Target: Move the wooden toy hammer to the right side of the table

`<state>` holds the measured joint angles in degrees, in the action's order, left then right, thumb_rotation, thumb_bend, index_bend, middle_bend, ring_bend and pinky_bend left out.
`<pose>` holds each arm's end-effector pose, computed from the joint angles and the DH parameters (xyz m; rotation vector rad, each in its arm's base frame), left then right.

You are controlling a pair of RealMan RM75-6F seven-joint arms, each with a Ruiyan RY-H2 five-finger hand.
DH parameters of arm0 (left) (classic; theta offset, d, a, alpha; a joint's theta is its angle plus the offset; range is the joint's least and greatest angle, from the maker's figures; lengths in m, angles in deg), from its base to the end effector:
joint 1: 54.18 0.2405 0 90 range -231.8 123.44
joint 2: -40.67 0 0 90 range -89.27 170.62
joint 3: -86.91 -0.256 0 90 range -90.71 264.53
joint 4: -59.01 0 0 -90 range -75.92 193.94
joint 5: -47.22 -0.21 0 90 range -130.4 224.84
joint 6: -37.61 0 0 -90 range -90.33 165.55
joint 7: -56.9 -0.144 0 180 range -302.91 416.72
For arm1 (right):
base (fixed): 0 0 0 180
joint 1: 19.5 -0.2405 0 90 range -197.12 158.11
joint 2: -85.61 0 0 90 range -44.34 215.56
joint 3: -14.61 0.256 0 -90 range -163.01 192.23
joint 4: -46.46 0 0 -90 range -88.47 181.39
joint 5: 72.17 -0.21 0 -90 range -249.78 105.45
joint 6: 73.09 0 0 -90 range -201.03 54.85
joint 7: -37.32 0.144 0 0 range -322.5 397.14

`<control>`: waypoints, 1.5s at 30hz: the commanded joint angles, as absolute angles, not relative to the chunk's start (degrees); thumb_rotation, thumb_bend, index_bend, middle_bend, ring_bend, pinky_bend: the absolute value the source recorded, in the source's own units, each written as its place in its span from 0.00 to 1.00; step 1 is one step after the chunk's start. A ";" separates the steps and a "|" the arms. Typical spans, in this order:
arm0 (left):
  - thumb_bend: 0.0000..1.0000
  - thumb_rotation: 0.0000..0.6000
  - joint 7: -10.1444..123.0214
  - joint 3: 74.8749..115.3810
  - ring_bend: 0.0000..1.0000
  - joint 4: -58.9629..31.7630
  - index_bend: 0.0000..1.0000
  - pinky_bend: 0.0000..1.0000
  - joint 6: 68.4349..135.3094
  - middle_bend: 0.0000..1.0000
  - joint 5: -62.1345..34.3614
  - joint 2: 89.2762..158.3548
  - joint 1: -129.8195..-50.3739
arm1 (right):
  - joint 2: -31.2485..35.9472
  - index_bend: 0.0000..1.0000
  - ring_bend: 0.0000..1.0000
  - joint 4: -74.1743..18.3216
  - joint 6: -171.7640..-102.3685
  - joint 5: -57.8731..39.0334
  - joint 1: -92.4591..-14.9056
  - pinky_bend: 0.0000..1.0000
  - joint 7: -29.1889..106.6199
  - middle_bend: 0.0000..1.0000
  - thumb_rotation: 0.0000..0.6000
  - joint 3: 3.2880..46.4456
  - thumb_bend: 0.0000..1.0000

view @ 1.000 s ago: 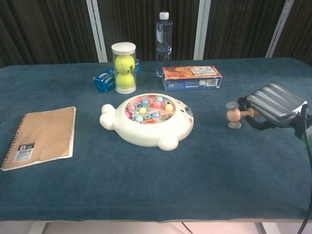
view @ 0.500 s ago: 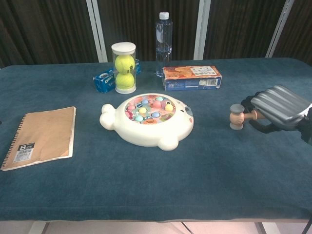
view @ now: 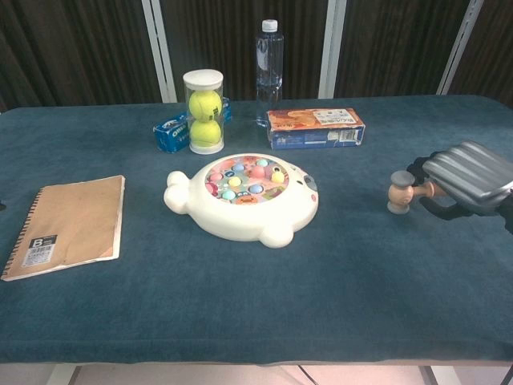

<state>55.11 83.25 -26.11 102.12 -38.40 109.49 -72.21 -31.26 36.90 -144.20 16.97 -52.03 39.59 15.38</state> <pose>-0.3170 0.2211 0.0858 -1.7941 -1.0044 -0.6651 -0.2948 -0.3502 -0.0243 1.7610 -0.3301 0.6846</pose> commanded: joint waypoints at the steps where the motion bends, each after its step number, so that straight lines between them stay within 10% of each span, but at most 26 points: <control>1: 0.12 1.00 54.91 83.18 0.00 -26.11 0.00 0.08 102.10 0.00 -38.44 109.52 -72.20 | -31.19 0.37 0.40 36.94 -143.90 16.80 -51.94 0.50 39.44 0.40 1.00 15.53 0.21; 45: 0.08 1.00 56.09 82.87 0.00 -25.77 0.00 0.08 102.59 0.00 -39.59 109.59 -72.43 | -29.91 0.14 0.29 35.48 -142.24 15.84 -51.14 0.43 38.31 0.26 1.00 16.39 0.02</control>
<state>56.10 82.87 -25.77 102.58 -39.60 109.59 -72.43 -29.91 35.49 -142.23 15.84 -51.15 38.32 16.39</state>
